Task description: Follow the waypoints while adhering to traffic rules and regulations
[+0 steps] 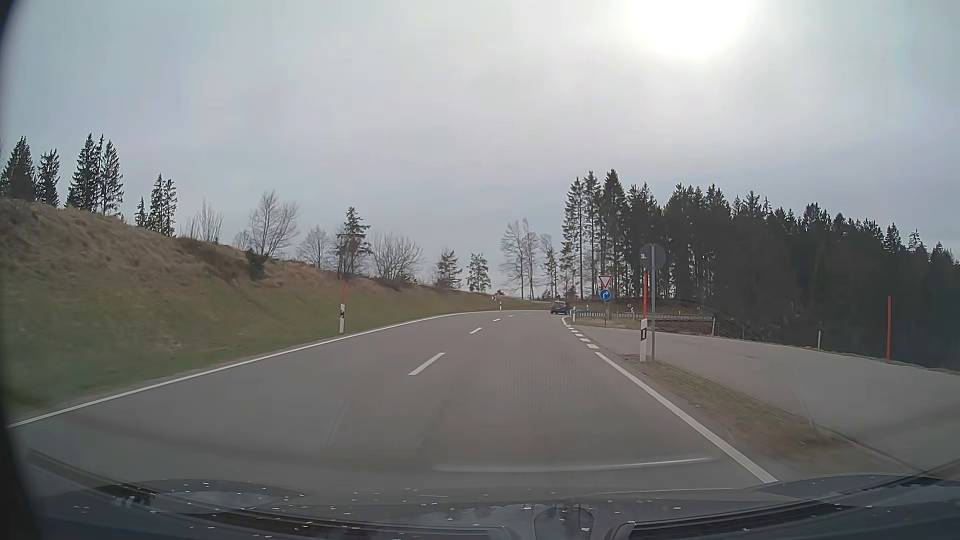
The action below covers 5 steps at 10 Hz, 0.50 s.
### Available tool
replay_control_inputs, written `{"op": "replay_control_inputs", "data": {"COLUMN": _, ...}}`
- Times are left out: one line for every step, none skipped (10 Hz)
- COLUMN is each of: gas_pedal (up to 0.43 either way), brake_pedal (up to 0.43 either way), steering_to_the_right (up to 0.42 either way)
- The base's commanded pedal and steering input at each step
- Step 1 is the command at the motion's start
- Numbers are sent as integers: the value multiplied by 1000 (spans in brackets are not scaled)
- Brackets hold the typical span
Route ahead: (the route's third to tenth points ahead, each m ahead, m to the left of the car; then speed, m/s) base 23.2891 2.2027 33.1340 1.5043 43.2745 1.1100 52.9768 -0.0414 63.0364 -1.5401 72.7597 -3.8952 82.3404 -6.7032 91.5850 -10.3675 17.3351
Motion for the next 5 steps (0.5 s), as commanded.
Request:
{"op": "replay_control_inputs", "data": {"gas_pedal": 67, "brake_pedal": 0, "steering_to_the_right": -1}}
{"op": "replay_control_inputs", "data": {"gas_pedal": 59, "brake_pedal": 0, "steering_to_the_right": -1}}
{"op": "replay_control_inputs", "data": {"gas_pedal": 59, "brake_pedal": 0, "steering_to_the_right": 0}}
{"op": "replay_control_inputs", "data": {"gas_pedal": 59, "brake_pedal": 0, "steering_to_the_right": 0}}
{"op": "replay_control_inputs", "data": {"gas_pedal": 47, "brake_pedal": 0, "steering_to_the_right": 0}}
